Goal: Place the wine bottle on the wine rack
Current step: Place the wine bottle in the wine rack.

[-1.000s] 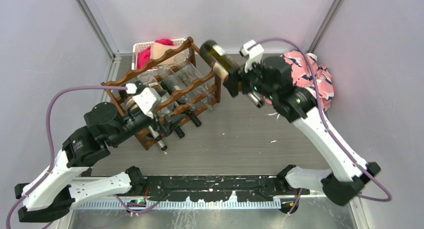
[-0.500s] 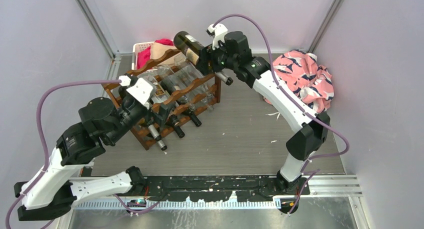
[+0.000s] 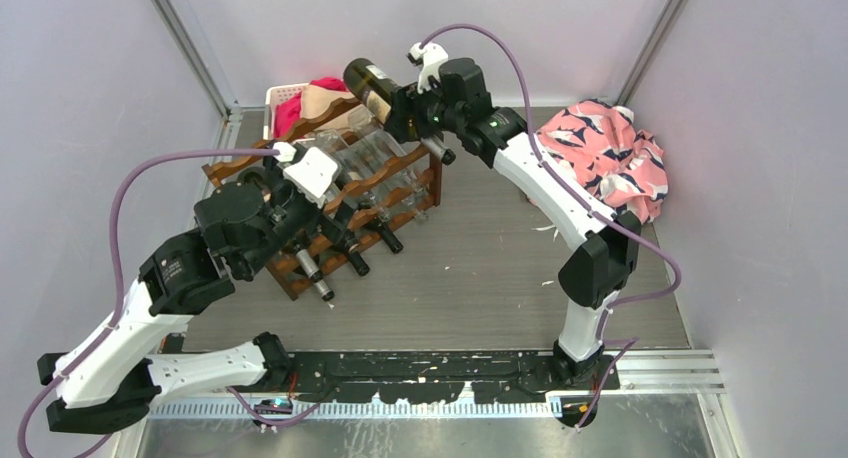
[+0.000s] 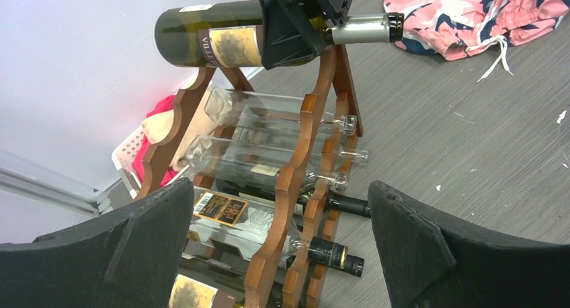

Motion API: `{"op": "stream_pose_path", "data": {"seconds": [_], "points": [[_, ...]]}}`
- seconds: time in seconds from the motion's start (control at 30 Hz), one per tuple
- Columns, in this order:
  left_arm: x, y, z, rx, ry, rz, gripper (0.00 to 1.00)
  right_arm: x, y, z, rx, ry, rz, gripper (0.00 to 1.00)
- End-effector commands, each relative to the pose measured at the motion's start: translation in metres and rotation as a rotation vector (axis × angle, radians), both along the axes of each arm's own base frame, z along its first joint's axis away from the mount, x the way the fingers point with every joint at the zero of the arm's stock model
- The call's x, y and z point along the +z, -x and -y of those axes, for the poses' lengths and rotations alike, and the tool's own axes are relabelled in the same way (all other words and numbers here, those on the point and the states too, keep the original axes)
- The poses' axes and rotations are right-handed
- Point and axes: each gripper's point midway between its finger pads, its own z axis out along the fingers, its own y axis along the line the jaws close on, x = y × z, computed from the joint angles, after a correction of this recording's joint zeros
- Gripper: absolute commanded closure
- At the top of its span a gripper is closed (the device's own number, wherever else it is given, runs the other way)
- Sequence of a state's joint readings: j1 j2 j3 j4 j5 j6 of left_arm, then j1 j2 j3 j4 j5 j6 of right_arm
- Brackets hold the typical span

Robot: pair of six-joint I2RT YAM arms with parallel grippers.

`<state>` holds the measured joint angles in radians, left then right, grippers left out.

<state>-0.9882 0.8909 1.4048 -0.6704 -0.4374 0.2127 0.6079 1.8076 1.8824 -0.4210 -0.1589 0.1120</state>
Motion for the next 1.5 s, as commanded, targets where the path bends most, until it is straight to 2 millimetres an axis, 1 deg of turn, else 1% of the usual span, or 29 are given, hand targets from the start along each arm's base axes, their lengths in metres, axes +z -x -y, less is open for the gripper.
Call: {"op": "stream_pose_path", "data": {"seconds": [0.0, 0.23, 0.3, 0.4, 0.47, 0.57, 0.67, 0.77, 0.93, 1.1, 1.27, 1.33, 1.37, 1.4, 1.47], "points": [[0.029, -0.003, -0.008, 0.033, 0.073, 0.058, 0.00, 0.089, -0.012, -0.010, -0.007, -0.184, 0.204, 0.98], [0.027, -0.005, -0.010, 0.041, 0.070, 0.056, 0.00, 0.067, -0.023, -0.019, -0.010, -0.160, 0.142, 0.91], [0.026, -0.006, -0.010, 0.044, 0.067, 0.053, 0.00, 0.061, -0.025, -0.021, -0.012, -0.149, 0.123, 0.88], [0.025, -0.007, -0.008, 0.041, 0.068, 0.048, 0.00, 0.052, -0.027, -0.023, -0.019, -0.140, 0.102, 0.76], [0.024, -0.008, -0.007, 0.041, 0.069, 0.046, 0.00, 0.048, -0.027, -0.024, -0.022, -0.133, 0.089, 0.70], [0.024, -0.008, -0.006, 0.038, 0.069, 0.044, 0.00, 0.041, -0.025, -0.025, -0.027, -0.124, 0.067, 0.54], [0.024, -0.008, -0.004, 0.031, 0.074, 0.040, 0.00, 0.040, -0.023, -0.023, -0.027, -0.122, 0.055, 0.37], [0.024, -0.008, -0.002, 0.023, 0.079, 0.034, 0.00, 0.043, -0.018, -0.020, -0.027, -0.126, 0.059, 0.24], [0.024, -0.006, 0.000, 0.008, 0.098, 0.025, 0.00, 0.060, -0.007, -0.013, -0.027, -0.146, 0.081, 0.13], [0.025, -0.005, 0.005, -0.010, 0.112, 0.016, 0.00, 0.072, 0.002, -0.007, -0.025, -0.163, 0.096, 0.07], [0.025, -0.004, 0.009, -0.023, 0.127, 0.004, 0.00, 0.082, 0.010, -0.003, -0.015, -0.172, 0.100, 0.06], [0.026, -0.003, 0.011, -0.032, 0.136, 0.000, 0.00, 0.093, 0.019, 0.004, -0.016, -0.179, 0.123, 0.05], [0.027, -0.002, 0.013, -0.042, 0.142, -0.006, 0.00, 0.101, 0.024, 0.011, -0.024, -0.182, 0.141, 0.04], [0.026, -0.001, 0.015, -0.053, 0.148, -0.013, 0.00, 0.105, 0.029, 0.019, -0.030, -0.186, 0.147, 0.01], [0.024, -0.002, 0.023, -0.083, 0.167, -0.040, 0.00, 0.111, 0.039, 0.037, -0.047, -0.209, 0.142, 0.00]]}}
